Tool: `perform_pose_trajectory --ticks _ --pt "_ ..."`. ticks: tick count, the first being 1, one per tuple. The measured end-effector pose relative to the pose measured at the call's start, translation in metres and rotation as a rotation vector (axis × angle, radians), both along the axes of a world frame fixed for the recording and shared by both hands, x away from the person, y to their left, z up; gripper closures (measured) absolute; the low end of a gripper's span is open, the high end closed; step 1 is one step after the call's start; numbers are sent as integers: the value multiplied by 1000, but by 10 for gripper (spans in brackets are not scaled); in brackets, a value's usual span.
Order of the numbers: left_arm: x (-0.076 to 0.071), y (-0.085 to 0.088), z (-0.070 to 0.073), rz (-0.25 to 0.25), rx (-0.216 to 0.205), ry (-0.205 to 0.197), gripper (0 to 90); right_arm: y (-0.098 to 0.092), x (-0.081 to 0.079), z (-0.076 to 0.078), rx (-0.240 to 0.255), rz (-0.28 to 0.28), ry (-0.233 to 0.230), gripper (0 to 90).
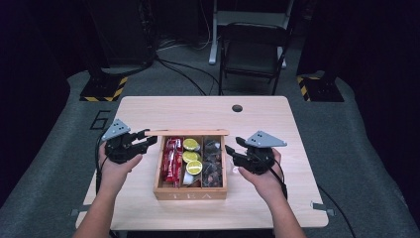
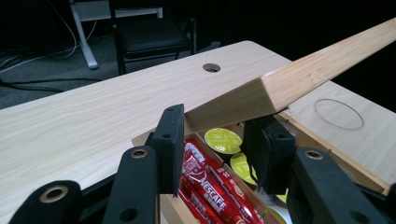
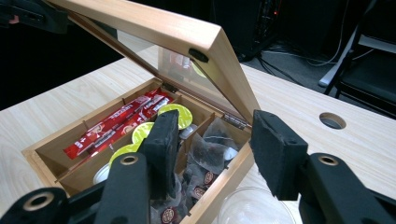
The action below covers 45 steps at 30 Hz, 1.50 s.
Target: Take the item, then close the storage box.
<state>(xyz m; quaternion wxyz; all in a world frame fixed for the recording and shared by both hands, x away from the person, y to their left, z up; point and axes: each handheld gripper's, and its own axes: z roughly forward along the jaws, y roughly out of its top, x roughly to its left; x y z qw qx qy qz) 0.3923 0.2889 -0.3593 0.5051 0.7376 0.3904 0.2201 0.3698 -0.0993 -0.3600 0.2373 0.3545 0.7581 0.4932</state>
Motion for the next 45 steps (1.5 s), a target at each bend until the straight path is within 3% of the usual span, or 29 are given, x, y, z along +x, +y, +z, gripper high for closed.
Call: perform_pose_trajectory --ticks 6,9,14,19,25,29,37,45 --pt "2 1 0 -4 -9 0 588 0 3 0 -21 -24 -10 476" --pt "3 1 0 -4 -13 0 588 1 7 -3 -16 -42 15 463" --pt "3 1 0 -5 -14 0 587 1 5 -9 -43 -39 8 434" --pt "3 0 0 -2 -11 -1 588 -5 -1 -22 -61 -39 30 389" --pt "3 1 1 -2 -12 -2 587 -17 1 -43 -28 -66 84 353" --pt "3 0 0 -4 -10 0 583 -19 2 -53 -25 -69 86 360" --pt "3 0 -1 -1 -6 -4 580 -5 -4 -60 -41 -13 58 398" --pt "3 -1 -1 -1 -4 -3 579 16 -8 -75 -72 63 104 436"
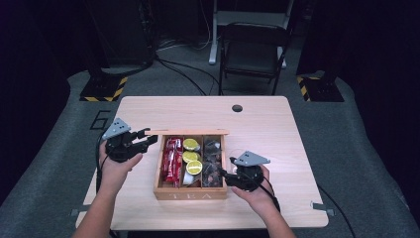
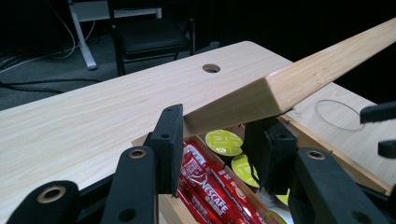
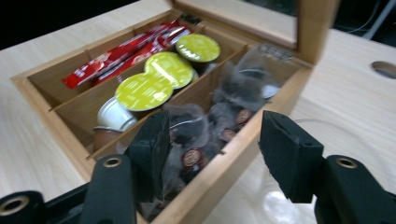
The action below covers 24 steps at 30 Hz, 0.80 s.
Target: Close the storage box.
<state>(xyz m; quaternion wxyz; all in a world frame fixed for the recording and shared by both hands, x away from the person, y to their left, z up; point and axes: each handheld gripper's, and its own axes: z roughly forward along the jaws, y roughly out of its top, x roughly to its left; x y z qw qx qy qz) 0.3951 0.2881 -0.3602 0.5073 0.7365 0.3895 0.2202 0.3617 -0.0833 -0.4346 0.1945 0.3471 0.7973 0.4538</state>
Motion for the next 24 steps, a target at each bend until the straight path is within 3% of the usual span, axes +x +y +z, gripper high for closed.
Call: perform_pose_trajectory --ticks 4,13,24 --pt "0 0 0 -2 5 3 576 10 0 -6 -12 32 18 462" --pt "0 0 -1 -5 14 6 570 17 3 -16 -28 45 38 557" --pt "0 -1 -1 0 9 3 570 23 8 -23 14 63 99 580"
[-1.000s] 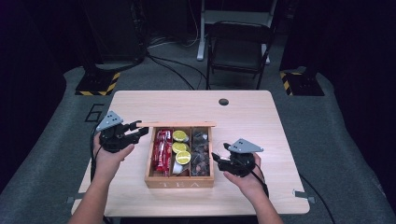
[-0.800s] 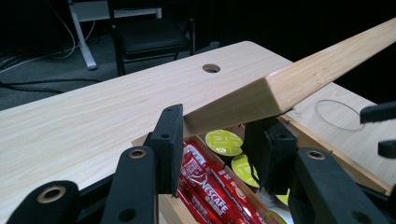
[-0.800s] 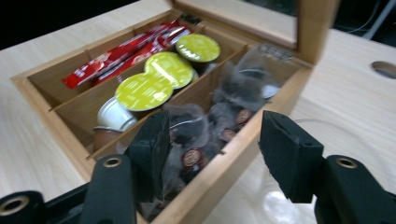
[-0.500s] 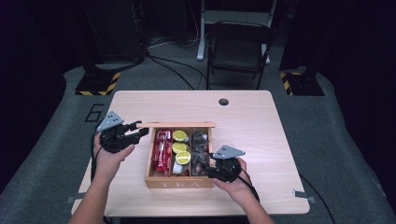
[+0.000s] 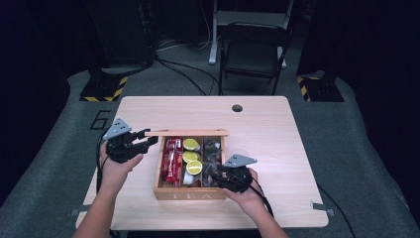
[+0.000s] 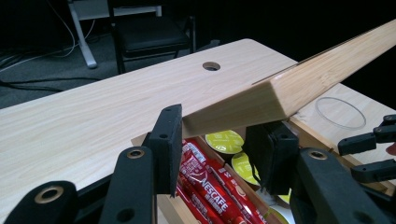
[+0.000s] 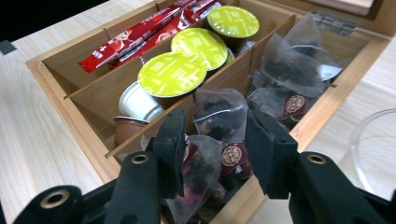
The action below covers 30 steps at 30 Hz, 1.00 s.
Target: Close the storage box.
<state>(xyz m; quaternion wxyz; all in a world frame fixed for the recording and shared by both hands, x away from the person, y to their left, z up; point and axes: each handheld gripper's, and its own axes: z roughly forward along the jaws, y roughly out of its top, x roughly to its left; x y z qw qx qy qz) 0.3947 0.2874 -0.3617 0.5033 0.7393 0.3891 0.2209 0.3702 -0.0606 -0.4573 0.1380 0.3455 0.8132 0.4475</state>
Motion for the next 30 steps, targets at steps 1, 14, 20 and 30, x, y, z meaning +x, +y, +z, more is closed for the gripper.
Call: perform_pose_trajectory --ticks 1,14,20,30 --pt "0 0 0 0 0 0 570 1 0 -1 -1 6 4 579" --pt "0 0 0 -1 0 0 570 10 2 -10 -22 53 65 501" --pt "0 0 0 -3 1 0 570 13 2 -12 -36 71 71 548" --pt "0 0 0 -4 1 -1 569 15 -3 -11 -68 106 63 701"
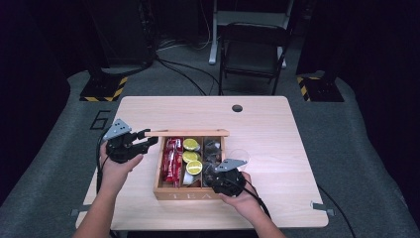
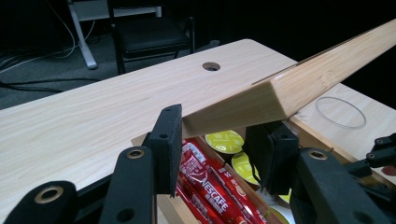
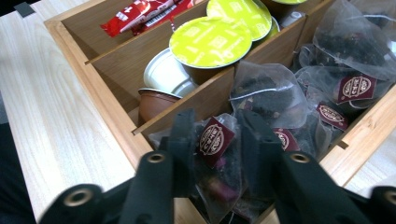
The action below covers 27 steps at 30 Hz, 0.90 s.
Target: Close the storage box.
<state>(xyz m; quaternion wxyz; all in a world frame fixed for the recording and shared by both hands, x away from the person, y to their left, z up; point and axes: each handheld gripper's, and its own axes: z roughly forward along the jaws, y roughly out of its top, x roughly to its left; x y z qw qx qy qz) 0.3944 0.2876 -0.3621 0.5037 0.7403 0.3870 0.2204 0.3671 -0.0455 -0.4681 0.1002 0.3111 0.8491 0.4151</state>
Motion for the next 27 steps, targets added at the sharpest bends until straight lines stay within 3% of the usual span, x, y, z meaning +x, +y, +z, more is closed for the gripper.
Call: perform_pose_trajectory --ticks 12,27 --pt "0 0 0 -2 2 0 568 -1 -2 4 16 37 -25 859" --pt "0 0 0 -2 6 3 569 -6 -4 17 56 32 -66 890"
